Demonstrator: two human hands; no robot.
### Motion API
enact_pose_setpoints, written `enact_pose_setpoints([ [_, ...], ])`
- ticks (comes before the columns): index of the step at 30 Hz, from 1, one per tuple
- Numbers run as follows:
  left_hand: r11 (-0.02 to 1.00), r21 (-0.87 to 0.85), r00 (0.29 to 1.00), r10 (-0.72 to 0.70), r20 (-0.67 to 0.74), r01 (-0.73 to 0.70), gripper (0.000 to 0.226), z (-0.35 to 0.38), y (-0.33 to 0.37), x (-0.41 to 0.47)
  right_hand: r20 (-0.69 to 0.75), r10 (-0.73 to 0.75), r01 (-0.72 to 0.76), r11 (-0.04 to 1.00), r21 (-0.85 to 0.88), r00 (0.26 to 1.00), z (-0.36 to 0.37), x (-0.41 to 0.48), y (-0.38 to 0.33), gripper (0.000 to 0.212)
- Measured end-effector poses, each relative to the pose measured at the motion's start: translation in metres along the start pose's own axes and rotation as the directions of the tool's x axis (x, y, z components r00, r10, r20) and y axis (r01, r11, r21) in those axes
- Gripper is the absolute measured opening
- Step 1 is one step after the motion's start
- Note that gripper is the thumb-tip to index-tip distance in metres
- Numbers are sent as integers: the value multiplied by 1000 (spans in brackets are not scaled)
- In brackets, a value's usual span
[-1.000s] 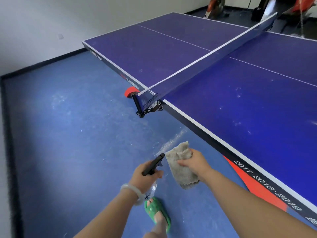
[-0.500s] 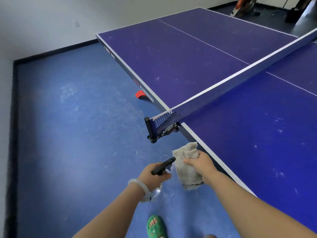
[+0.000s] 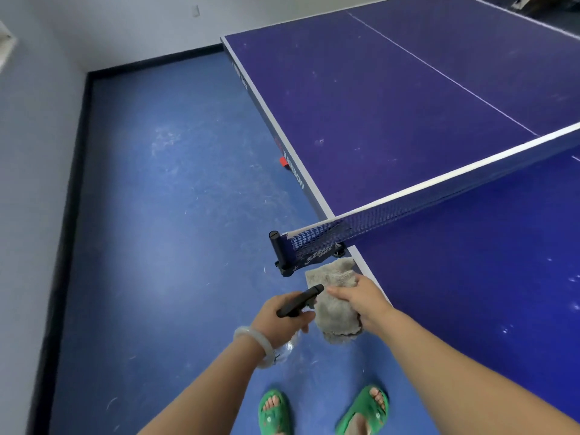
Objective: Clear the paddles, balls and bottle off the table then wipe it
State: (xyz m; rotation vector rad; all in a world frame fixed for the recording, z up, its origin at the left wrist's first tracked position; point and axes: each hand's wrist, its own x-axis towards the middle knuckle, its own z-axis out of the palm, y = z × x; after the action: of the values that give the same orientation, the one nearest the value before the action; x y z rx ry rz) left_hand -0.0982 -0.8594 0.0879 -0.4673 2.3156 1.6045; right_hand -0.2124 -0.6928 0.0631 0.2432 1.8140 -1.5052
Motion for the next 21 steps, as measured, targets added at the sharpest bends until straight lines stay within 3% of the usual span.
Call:
enact_pose_setpoints([
  [2,1000,-2,1000,6,-6,-6,13,2,1,3,17,-3,3,1000,1,1000,0,4,-1,79],
  [8,1000,-10,1000,-24,1,24,15,6,2,8,-16,12,-11,1000,26,1000,-5,6,-2,76],
  [14,999,50,1000,-4,21,3,13,1,0,10,-33,25,-23,997,74,999,-2,9,-1,31],
  [17,1000,-5,1000,13,19,-13,38,-4,-2,9,-25,8,-5,995,98,1000,4,10,0,20],
  [21,995,99,992,13,122,-25,70,-12,-7,6,-28,15,-12,994,112,1000,14,11,3,20],
])
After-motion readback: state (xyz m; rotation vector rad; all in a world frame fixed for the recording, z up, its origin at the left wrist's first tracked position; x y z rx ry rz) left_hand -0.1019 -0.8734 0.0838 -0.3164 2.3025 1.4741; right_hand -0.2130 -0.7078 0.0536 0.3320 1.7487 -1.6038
